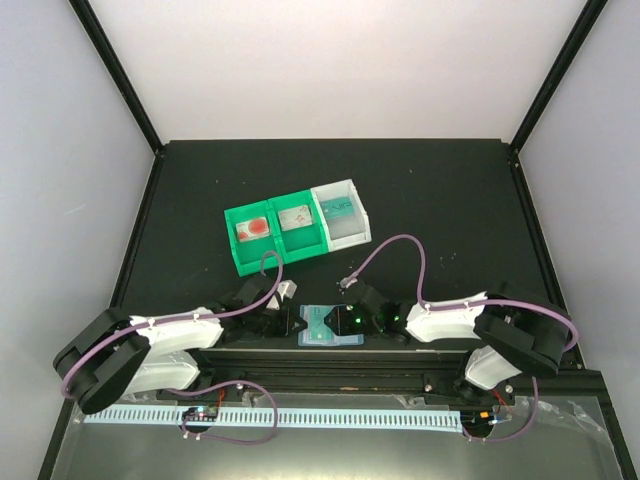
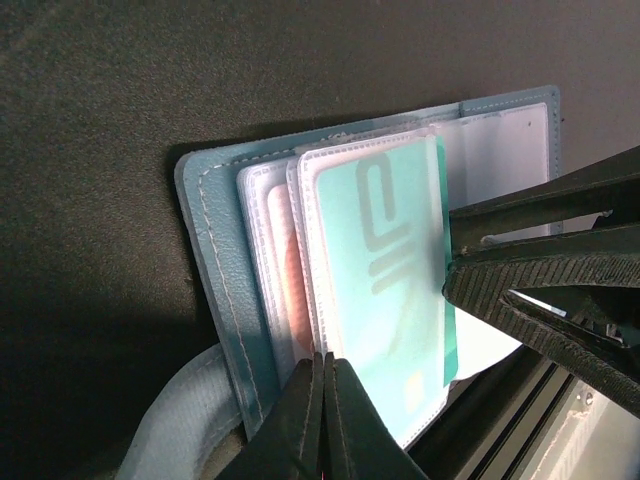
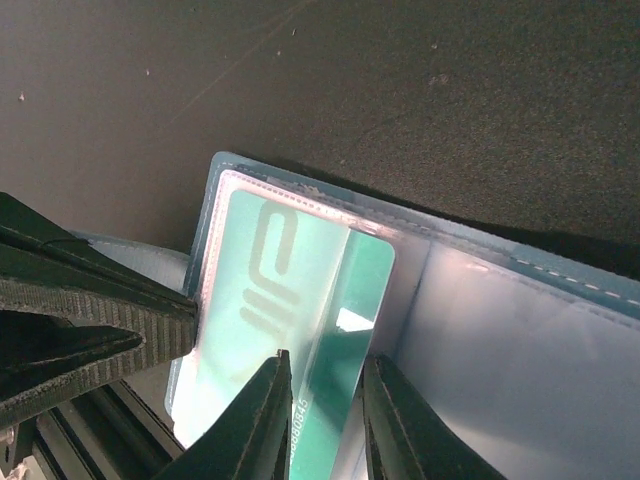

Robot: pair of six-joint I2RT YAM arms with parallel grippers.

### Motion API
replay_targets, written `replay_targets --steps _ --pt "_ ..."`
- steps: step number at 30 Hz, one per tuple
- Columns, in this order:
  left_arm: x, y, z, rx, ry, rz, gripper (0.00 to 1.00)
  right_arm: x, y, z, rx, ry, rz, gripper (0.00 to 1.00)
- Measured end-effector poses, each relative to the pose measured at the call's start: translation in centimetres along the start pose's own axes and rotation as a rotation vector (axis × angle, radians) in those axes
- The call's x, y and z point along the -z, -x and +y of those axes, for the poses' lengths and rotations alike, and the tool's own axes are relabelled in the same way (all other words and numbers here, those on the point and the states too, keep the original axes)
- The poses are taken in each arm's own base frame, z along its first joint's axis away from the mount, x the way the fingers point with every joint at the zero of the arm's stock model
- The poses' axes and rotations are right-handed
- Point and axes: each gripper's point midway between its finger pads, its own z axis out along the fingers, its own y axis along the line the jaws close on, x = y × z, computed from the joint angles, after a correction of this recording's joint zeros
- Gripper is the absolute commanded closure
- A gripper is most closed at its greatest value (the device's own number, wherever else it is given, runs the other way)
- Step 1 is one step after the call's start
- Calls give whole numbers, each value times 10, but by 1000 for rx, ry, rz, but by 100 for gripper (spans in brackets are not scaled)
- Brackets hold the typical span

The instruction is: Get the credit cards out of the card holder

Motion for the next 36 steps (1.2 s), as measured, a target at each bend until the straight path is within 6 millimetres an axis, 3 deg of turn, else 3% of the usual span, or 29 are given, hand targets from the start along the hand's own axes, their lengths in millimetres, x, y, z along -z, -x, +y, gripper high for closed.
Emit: replay_targets --steps 3,11,29,36 --pt "0 1 1 -4 5 -5 98 -1 0 -1 3 -1 1 79" --pt "0 2 3 -13 18 -14 98 -2 2 -3 2 -11 -10 99" --pt "0 6 6 -28 37 -34 97 6 7 -9 -27 32 -30 99" --pt "0 6 7 -29 40 -38 97 3 6 -10 -44 66 -15 90"
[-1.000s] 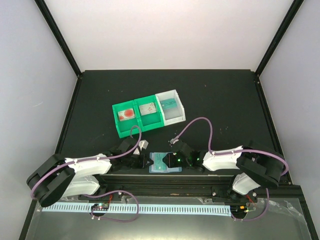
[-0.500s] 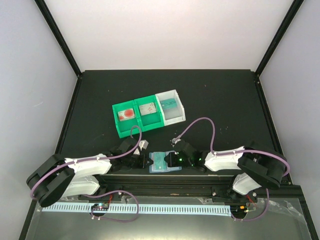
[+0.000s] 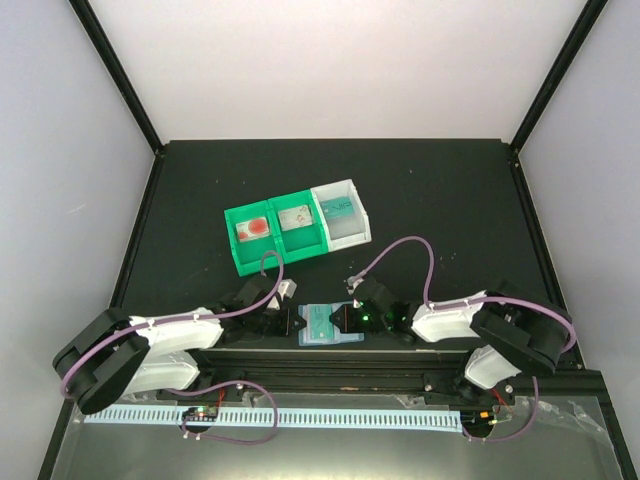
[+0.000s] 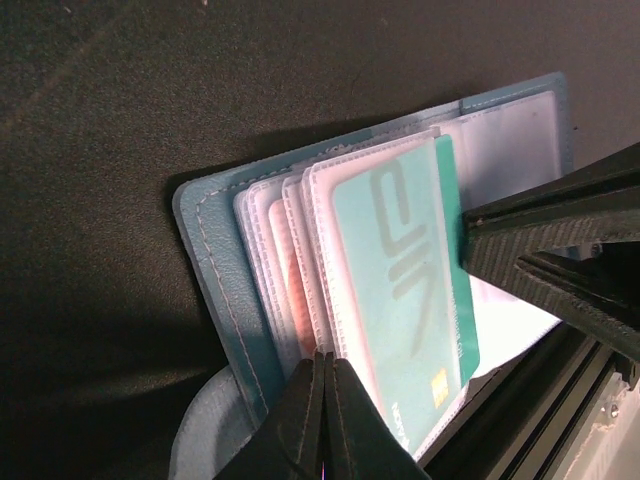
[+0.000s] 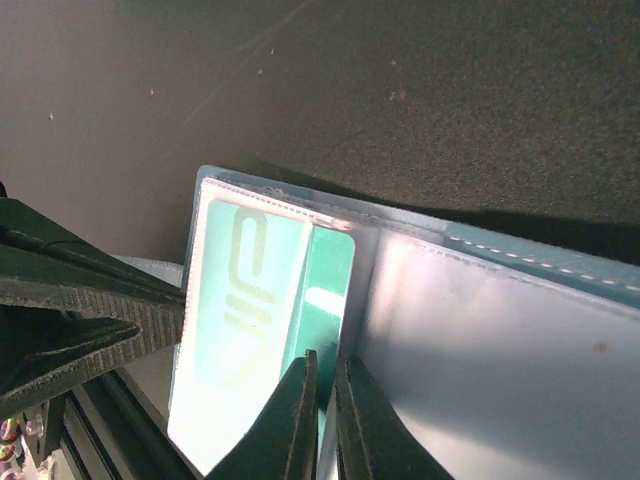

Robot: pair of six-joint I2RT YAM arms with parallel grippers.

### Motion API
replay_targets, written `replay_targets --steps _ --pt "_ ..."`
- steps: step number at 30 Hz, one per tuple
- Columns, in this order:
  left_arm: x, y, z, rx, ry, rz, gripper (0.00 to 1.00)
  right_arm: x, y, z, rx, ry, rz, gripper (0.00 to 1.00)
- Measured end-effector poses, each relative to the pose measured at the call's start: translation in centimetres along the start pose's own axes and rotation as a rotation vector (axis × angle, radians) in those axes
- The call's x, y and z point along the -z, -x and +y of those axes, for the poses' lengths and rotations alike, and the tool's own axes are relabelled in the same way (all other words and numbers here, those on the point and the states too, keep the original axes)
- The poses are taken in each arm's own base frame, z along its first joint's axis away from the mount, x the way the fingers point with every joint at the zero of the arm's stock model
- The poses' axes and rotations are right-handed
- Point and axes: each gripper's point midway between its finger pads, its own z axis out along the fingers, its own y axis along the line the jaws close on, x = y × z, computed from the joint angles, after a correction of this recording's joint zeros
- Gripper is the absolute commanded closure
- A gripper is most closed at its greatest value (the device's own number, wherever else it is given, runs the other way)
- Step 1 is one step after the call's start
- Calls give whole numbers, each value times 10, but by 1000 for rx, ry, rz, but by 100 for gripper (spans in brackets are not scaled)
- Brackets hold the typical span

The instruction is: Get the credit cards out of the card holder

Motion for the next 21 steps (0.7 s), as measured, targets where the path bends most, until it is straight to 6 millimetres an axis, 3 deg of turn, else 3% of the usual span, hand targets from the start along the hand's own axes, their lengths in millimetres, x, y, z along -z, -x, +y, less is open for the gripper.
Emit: replay_targets --steps 6,11,21 --pt "0 1 0 -1 2 -3 96 -7 -3 0 -7 28 21 88" --pt "1 2 2 -2 10 -12 96 -9 0 2 -12 44 17 98" --pt "1 2 2 -2 12 -14 97 -1 6 -6 -32 48 -1 99"
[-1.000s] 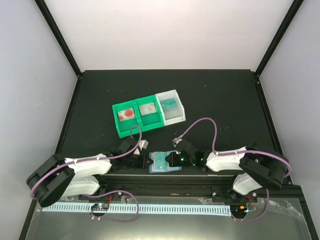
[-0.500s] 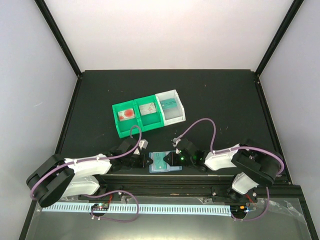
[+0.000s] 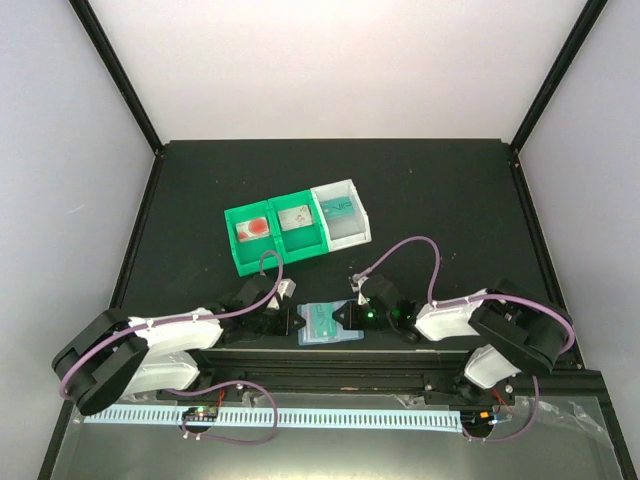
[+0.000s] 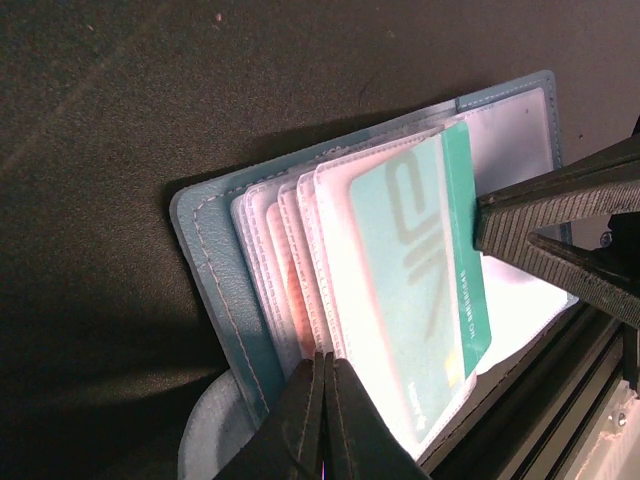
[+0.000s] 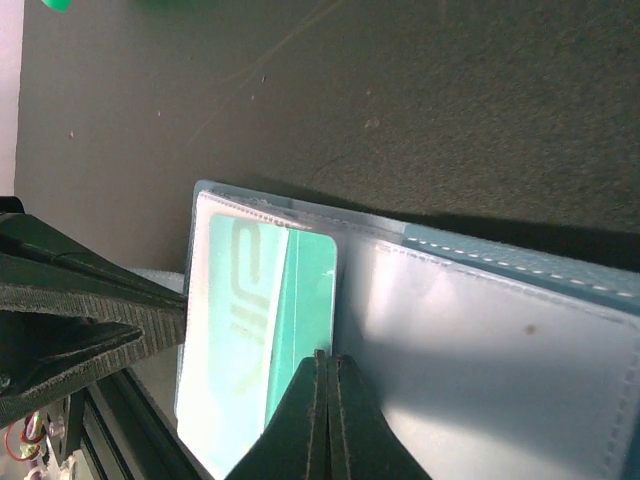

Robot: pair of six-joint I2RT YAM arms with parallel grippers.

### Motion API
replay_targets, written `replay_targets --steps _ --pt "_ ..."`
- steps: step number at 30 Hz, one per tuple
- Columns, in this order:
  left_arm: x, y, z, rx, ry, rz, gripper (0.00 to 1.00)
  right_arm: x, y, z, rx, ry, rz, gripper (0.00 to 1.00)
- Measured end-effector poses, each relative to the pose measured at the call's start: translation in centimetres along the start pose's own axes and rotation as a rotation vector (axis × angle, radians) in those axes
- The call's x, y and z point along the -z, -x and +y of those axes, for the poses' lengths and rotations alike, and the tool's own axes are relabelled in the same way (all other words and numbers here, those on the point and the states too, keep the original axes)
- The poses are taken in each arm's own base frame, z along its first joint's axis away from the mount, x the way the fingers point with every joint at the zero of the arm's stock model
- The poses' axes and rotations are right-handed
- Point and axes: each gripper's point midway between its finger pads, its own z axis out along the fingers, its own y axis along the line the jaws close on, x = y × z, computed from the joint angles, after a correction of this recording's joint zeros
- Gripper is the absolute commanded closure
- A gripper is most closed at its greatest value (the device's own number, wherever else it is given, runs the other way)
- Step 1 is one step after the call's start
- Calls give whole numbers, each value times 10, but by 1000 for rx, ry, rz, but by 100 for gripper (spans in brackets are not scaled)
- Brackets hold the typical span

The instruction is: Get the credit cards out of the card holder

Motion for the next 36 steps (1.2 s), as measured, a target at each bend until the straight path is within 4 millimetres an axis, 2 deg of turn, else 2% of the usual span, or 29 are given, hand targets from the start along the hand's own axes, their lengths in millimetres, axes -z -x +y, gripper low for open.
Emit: replay_targets --steps 7,10,13,20,22,25,28,31,36 --pt "1 1 1 -1 4 -7 97 8 2 -3 2 -8 -12 98" --pt "1 1 1 0 7 -10 96 8 1 -5 -1 -11 -11 92" --pt "1 2 1 2 7 -10 91 8 0 -6 0 -10 -4 88" --pt "10 0 -1 27 14 -14 80 2 0 -4 -4 15 1 85" --pt "15 4 -6 27 2 -28 74 1 1 -4 -5 21 -1 85" --pt "24 14 -21 20 -32 -64 73 1 1 -4 -4 28 -3 85" --pt "28 21 -30 11 -56 -85 72 1 1 -4 -4 35 -5 85" --pt "27 20 -33 5 -68 -80 78 0 1 -3 -6 43 -5 85" --pt "11 12 -32 5 -74 -19 87 -1 1 -3 -6 51 -5 85"
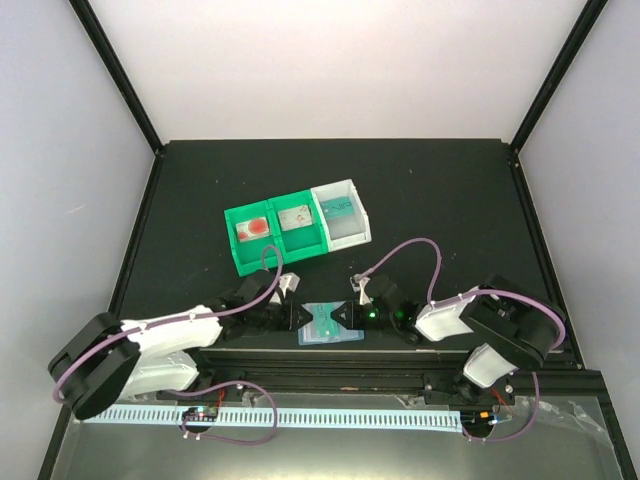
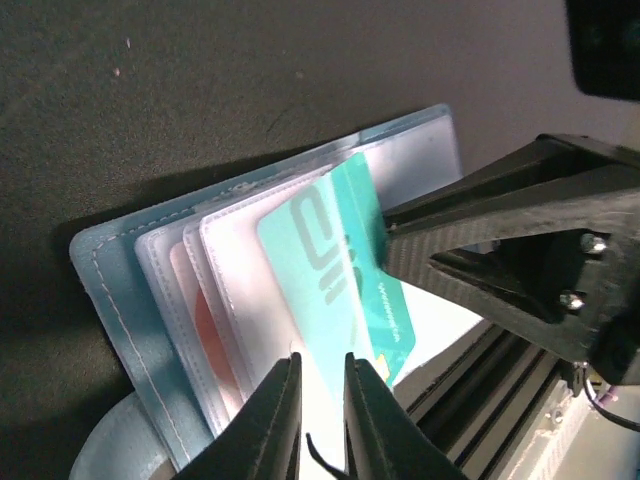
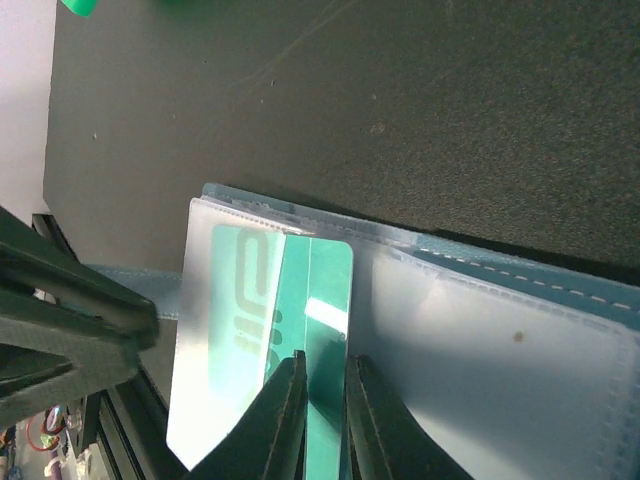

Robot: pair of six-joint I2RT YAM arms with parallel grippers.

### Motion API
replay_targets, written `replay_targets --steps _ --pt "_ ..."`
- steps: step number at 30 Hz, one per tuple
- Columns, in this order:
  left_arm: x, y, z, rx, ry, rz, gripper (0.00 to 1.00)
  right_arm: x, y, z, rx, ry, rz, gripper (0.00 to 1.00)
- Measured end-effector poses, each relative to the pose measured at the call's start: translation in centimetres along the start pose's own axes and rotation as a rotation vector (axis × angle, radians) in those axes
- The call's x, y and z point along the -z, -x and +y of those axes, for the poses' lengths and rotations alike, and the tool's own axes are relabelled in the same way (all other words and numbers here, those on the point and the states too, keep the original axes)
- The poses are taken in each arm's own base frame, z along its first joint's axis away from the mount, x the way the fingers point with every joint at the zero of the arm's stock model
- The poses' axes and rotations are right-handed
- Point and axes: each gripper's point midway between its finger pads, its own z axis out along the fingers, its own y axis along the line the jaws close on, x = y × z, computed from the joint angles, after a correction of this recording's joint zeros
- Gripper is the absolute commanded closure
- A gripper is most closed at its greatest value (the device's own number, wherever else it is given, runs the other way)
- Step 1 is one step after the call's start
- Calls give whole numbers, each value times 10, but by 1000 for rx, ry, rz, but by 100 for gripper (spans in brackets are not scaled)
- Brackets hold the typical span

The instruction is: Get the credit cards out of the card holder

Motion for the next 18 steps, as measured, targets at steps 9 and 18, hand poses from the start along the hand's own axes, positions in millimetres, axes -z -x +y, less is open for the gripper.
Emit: replay_targets --steps 9,18 --pt "-22 -11 12 -14 17 68 97 1 0 -1 -6 9 5 89" --pt "-23 -10 13 -25 7 50 98 5 2 -3 -28 41 10 99"
